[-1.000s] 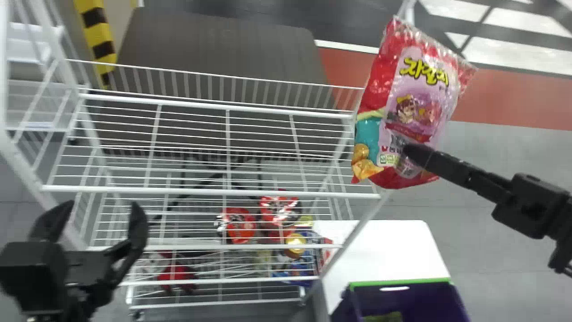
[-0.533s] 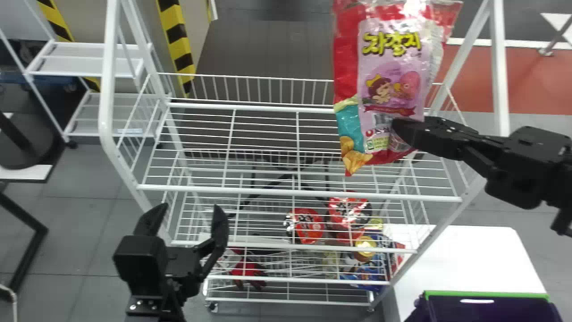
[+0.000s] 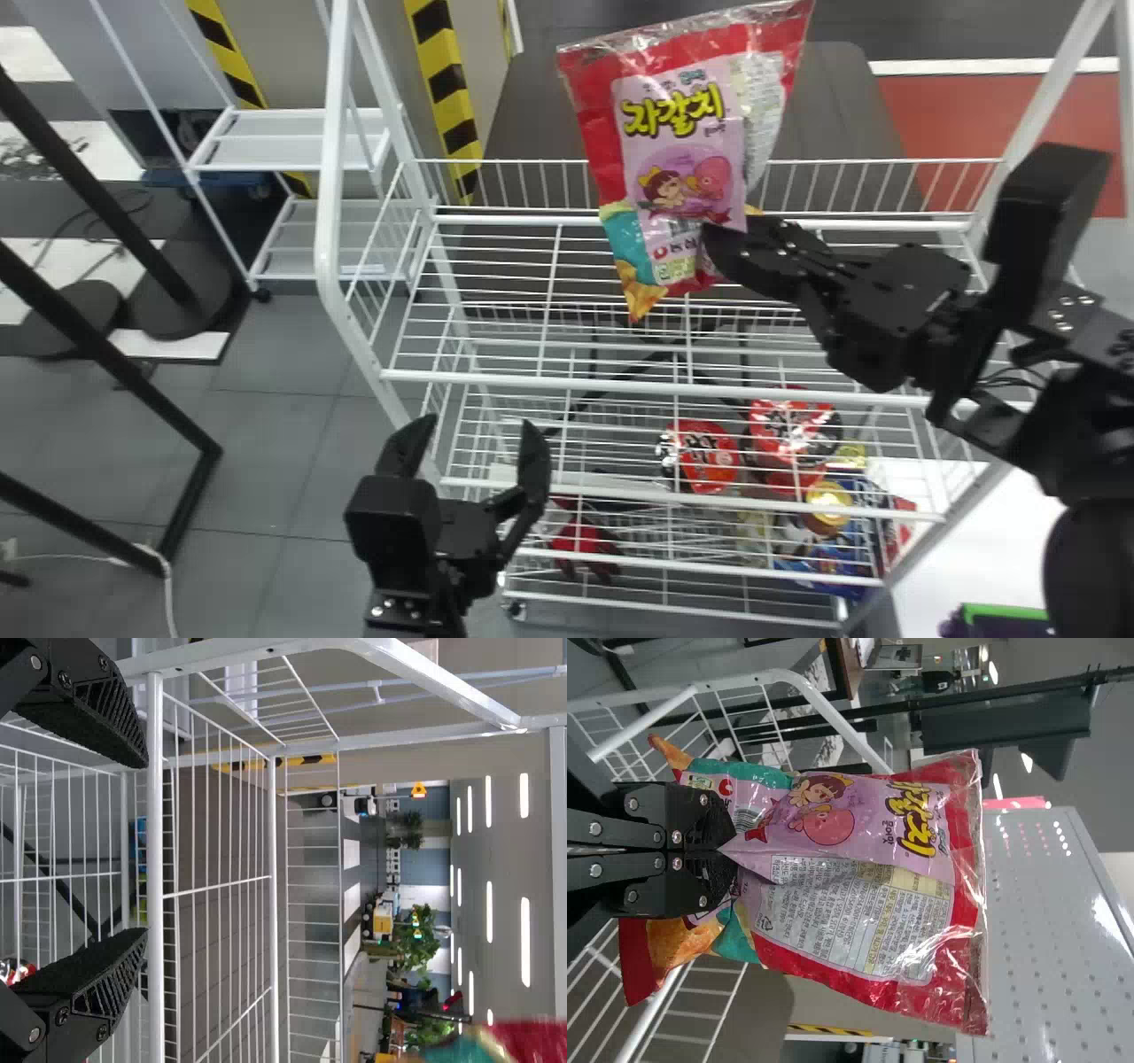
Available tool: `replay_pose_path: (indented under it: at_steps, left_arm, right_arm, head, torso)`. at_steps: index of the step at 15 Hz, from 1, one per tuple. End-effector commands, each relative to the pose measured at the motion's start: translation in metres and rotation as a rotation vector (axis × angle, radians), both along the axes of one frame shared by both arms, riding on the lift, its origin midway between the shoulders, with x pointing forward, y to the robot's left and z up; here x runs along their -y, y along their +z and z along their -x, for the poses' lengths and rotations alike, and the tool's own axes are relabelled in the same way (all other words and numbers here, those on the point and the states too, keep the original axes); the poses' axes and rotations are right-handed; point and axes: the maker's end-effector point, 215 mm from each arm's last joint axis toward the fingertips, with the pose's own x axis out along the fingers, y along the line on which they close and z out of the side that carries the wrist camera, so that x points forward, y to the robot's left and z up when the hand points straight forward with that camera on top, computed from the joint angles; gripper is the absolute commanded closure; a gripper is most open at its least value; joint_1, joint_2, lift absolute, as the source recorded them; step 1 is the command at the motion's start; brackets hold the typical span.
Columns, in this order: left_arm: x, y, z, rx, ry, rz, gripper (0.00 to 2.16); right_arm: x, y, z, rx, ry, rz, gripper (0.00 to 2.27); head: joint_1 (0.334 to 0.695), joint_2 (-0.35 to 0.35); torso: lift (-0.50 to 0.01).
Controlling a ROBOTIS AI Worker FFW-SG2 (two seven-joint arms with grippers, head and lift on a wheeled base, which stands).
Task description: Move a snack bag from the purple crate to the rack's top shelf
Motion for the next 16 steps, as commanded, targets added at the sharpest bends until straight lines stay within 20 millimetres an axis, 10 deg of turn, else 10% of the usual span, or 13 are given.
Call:
replay_pose_path:
  at_steps: [1,8,16]
  left_arm:
    - [-0.001,-0.001,0.004,0.001,0.000,0.000,0.16]
    - [-0.008,-0.006,0.008,0.011,0.004,0.005,0.16]
    - [-0.020,-0.007,0.012,0.066,0.024,0.035,0.16]
  right_arm:
    - [-0.037,-0.004,-0.010,0.050,0.026,-0.042,2.26]
    - [-0.076,-0.040,-0.057,0.085,0.011,-0.111,2.26]
    - [-0.053,-0.097,-0.091,0.054,-0.054,-0.184,2.26]
  head:
    - [0.695,0.181]
    - [0.695,0.261]
    - [0.695,0.255]
  torso:
    - [0.000]
    - [0.000]
    - [0.000]
